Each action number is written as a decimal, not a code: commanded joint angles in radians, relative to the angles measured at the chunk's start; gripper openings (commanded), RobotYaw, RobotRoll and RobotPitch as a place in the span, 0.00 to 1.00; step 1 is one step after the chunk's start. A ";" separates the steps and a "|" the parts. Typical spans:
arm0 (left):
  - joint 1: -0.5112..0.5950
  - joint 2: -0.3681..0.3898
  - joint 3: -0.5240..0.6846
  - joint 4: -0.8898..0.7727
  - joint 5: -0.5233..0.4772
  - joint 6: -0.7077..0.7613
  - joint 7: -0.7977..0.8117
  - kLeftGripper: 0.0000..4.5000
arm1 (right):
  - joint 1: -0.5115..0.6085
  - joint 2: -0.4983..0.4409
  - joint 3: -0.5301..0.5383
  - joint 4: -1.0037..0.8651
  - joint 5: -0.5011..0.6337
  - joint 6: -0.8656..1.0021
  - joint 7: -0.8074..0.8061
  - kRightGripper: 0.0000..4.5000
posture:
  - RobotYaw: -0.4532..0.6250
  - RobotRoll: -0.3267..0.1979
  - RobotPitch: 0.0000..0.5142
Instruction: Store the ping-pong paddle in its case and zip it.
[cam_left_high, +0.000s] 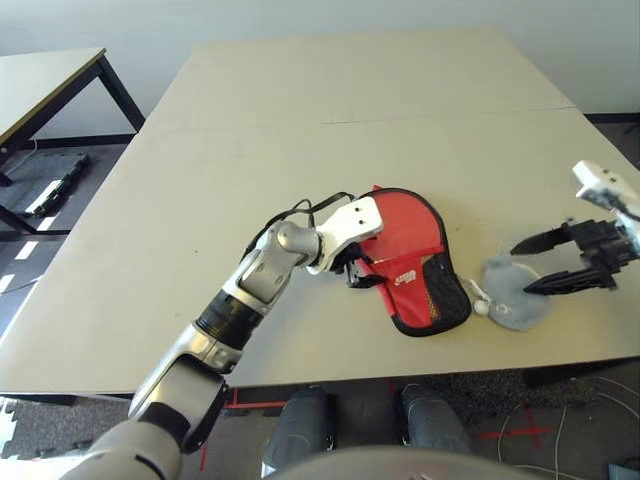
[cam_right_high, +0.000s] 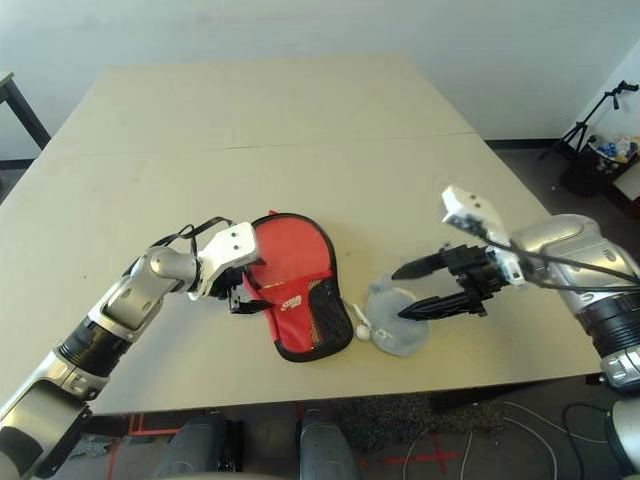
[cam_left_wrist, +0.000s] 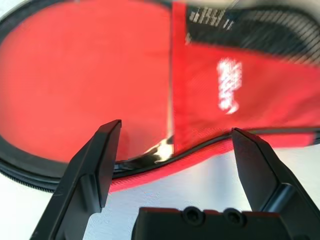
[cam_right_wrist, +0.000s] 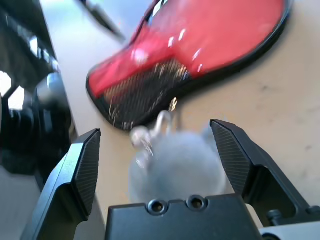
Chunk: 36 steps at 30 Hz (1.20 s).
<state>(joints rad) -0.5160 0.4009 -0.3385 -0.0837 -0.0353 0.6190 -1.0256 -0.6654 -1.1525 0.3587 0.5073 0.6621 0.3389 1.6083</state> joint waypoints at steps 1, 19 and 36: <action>-0.014 -0.018 0.168 -0.145 -0.142 0.143 0.050 1.00 | -0.056 0.106 -0.169 0.117 0.031 0.038 -0.064 0.99 | 0.42 0.62 0.08; -0.039 0.018 0.764 0.336 -0.146 -0.293 0.717 1.00 | -0.195 0.430 -0.567 0.604 -0.283 -0.419 -0.980 0.99 | 0.43 0.62 0.10; 0.048 -0.035 0.778 0.513 -0.150 -0.528 0.935 1.00 | -0.200 0.435 -0.659 0.696 -0.390 -0.550 -1.281 0.99 | 0.41 0.62 0.12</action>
<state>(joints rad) -0.4872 0.3706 0.4456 0.4057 -0.1869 0.1015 -0.1036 -0.8545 -0.7230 -0.2843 1.1824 0.2873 -0.2027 0.3369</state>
